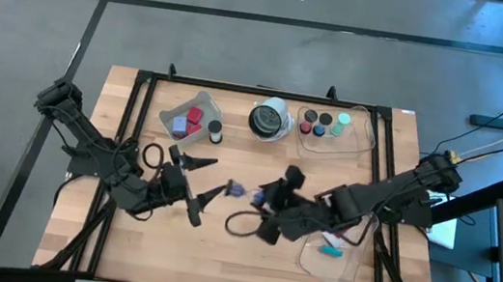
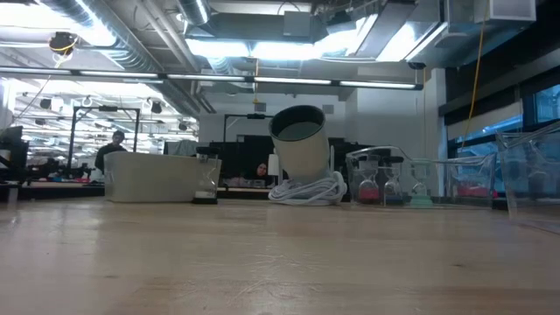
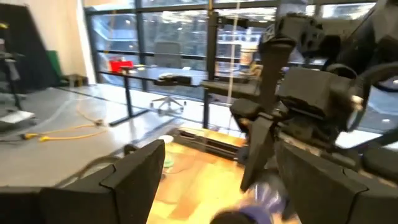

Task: Pick & Place Office items
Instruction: Put the blue hourglass into the top transparent bin

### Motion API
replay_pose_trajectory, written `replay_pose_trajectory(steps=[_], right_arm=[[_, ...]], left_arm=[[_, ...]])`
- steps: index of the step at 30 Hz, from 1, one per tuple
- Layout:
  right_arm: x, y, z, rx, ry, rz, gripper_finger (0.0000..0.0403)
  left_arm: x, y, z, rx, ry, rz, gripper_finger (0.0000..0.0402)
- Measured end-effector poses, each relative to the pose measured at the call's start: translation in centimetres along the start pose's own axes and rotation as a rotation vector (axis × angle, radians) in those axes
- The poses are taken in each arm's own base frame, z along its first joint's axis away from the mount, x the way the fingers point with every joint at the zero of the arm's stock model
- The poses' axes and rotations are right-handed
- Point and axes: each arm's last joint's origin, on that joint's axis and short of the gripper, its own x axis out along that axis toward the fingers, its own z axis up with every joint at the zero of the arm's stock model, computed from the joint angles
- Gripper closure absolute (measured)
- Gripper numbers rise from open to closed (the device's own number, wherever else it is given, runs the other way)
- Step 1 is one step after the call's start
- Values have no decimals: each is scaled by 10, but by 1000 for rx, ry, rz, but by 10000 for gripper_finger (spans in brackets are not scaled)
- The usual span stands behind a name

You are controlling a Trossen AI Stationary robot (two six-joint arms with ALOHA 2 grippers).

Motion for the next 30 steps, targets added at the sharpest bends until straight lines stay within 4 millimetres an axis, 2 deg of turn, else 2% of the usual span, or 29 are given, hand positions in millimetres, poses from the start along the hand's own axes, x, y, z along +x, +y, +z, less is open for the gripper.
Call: replay_pose_trajectory(steps=[12, 23, 30], right_arm=[[-54, -68, -7, 186, 231, -213, 191], [-62, -107, -21, 257, 444, -481, 188], [-56, -120, -17, 271, 487, -506, 189]], left_arm=[[0, 1, 0, 6, -4, 54, 95], [0, 2, -1, 16, 1, 54, 95], [-1, 2, -5, 38, 18, 55, 95]])
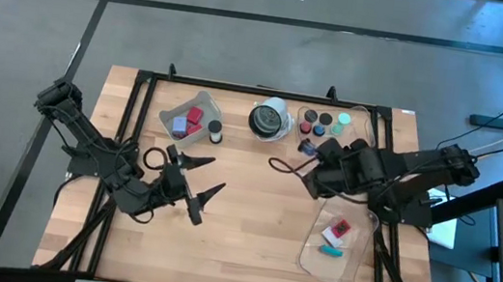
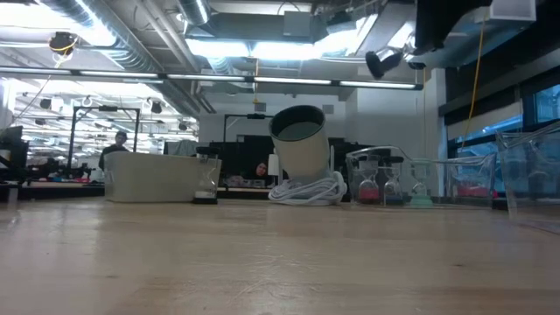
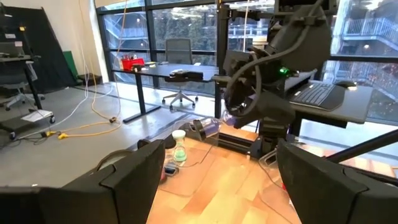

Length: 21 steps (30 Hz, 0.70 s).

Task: Pick & Place Office items
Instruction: Put the blue hourglass into the top transparent bin

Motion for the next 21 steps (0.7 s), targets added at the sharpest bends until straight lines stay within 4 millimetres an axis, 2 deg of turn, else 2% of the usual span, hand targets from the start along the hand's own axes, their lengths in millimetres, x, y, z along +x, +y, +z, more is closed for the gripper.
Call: replay_pose_trajectory(steps=[21], right_arm=[[39, -44, 48, 118, 119, -112, 188]], left_arm=[[0, 0, -1, -13, 4, 0, 96]])
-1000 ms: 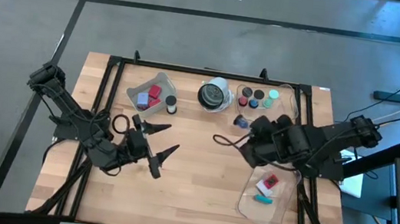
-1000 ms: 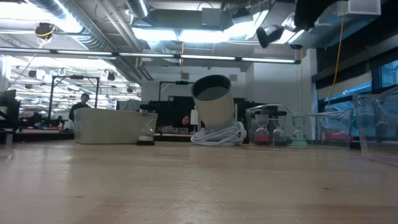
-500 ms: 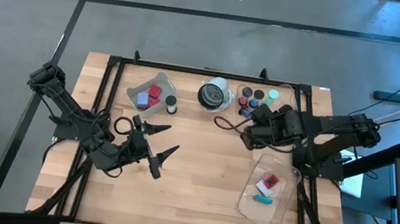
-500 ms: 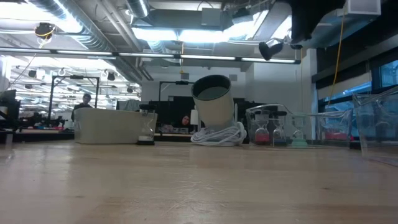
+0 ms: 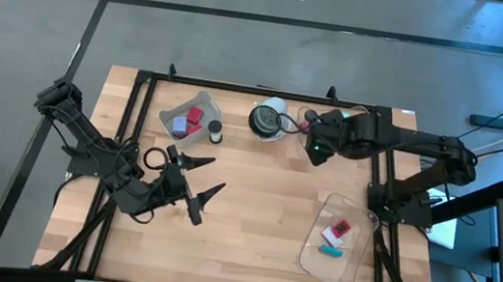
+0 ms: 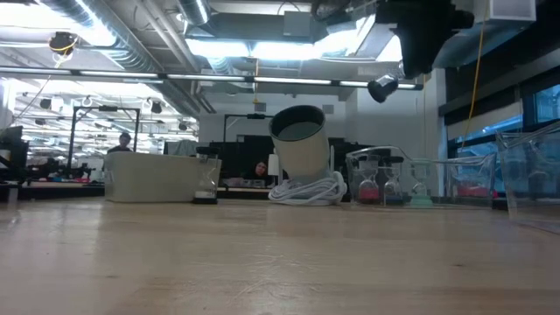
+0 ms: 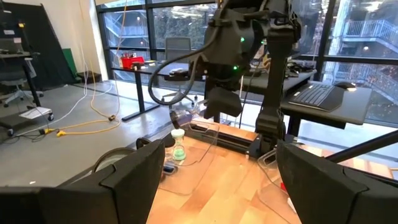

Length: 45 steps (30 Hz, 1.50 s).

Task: Pick & Place Office items
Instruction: Put the blue hourglass into the top transparent bin

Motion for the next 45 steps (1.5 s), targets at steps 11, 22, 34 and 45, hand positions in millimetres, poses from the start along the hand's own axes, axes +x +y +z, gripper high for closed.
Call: replay_pose_trajectory(steps=[11, 22, 34, 45], right_arm=[[12, -15, 16, 96, 66, -12, 188], [67, -17, 13, 128, 216, -147, 188], [118, -41, -7, 39, 489, -241, 188], [146, -59, -2, 138, 484, -243, 188]], left_arm=[[0, 0, 0, 34, 0, 0, 96], [0, 1, -5, 81, 21, 0, 96], [0, 1, -7, 92, 32, 2, 96], [0, 2, -9, 108, 37, 4, 96]])
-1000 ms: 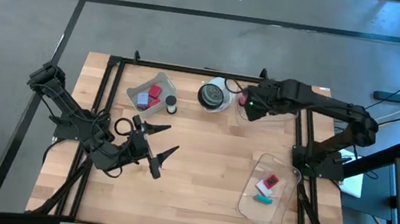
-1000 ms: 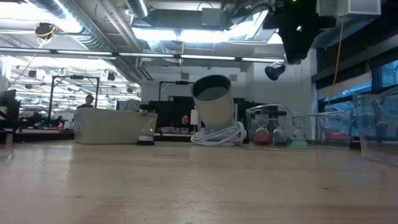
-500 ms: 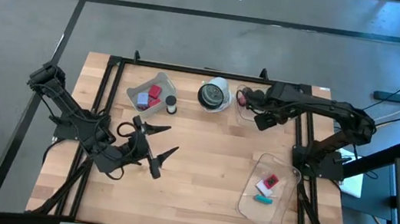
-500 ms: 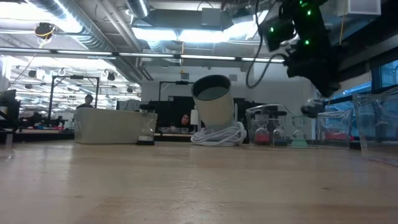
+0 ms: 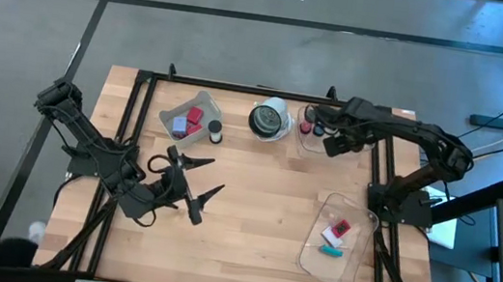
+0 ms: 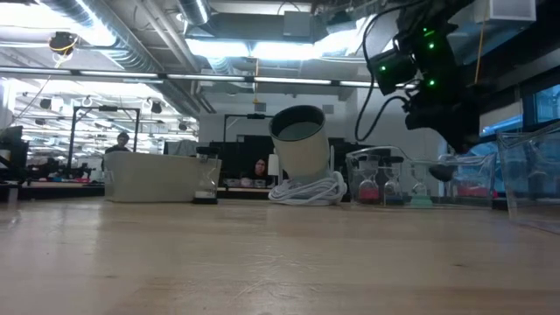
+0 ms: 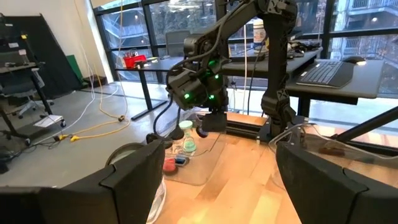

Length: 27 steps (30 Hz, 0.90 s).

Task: Pick & Place Office items
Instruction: Put the blue hourglass into the top transparent bin

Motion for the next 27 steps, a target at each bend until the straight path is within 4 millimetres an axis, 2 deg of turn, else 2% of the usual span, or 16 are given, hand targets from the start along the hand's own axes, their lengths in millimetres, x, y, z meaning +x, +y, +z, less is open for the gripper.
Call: replay_pose_trajectory(steps=[6, 12, 21, 27], right_arm=[[3, -3, 8, 2, 14, 50, 188], [11, 1, 15, -16, 99, 142, 188], [19, 2, 23, -44, 137, 130, 187], [24, -1, 28, -24, 127, 123, 171]], left_arm=[[0, 0, 0, 44, 1, 1, 96], [0, 0, -1, 59, 2, 1, 96], [0, 0, -1, 68, 5, 2, 96], [0, 0, -1, 70, 6, 3, 96]])
